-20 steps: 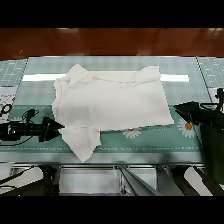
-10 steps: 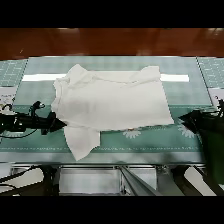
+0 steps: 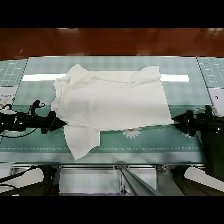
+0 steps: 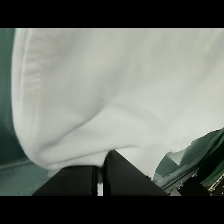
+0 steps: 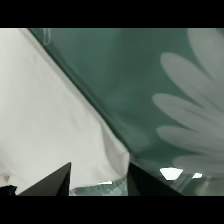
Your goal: Fold the shirts.
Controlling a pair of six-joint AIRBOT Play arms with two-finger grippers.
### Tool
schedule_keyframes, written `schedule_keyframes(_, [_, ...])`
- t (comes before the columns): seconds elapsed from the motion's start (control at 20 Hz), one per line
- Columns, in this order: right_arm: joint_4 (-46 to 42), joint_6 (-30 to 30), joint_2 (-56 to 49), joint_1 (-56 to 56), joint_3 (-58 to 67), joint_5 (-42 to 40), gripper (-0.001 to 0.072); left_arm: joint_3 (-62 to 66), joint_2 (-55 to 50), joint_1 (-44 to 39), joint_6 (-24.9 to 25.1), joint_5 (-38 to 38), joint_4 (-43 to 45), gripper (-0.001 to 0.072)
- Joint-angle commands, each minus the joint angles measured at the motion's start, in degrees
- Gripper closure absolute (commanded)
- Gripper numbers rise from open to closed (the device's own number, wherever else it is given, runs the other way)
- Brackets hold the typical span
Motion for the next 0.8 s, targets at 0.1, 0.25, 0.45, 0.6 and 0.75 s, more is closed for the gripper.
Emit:
schedule_keyframes(0.1, [3.8, 0.0, -6.8, 11.0, 5.6, -4.4, 0.0303, 0.1, 0.0, 0.0, 0.1, 0.5, -1.3, 0.0683])
schedule_keyframes(0.25, [3.8, -0.8, -8.3, 16.8, 10.2, -5.1, 0.0683, 0.5, 0.2, 0.0, 0.1, 0.3, -2.5, 0.0683])
schedule_keyframes(0.45, [-2.5, 2.6, -4.5, 17.5, 23.0, 3.1, 0.0684, 5.6, 7.0, 0.1, 0.1, -1.8, -6.4, 0.0684])
schedule_keyframes(0.6, [-5.6, 6.4, 1.7, 17.6, 38.4, 6.3, 0.0684, 15.9, 15.9, 0.0, 0.8, -0.2, -16.3, 0.0684])
schedule_keyframes(0.75, [-5.7, 9.0, 6.5, 17.6, 54.1, 6.0, 0.0684, 30.8, 22.3, 0.0, 0.4, 2.5, -20.6, 0.0684])
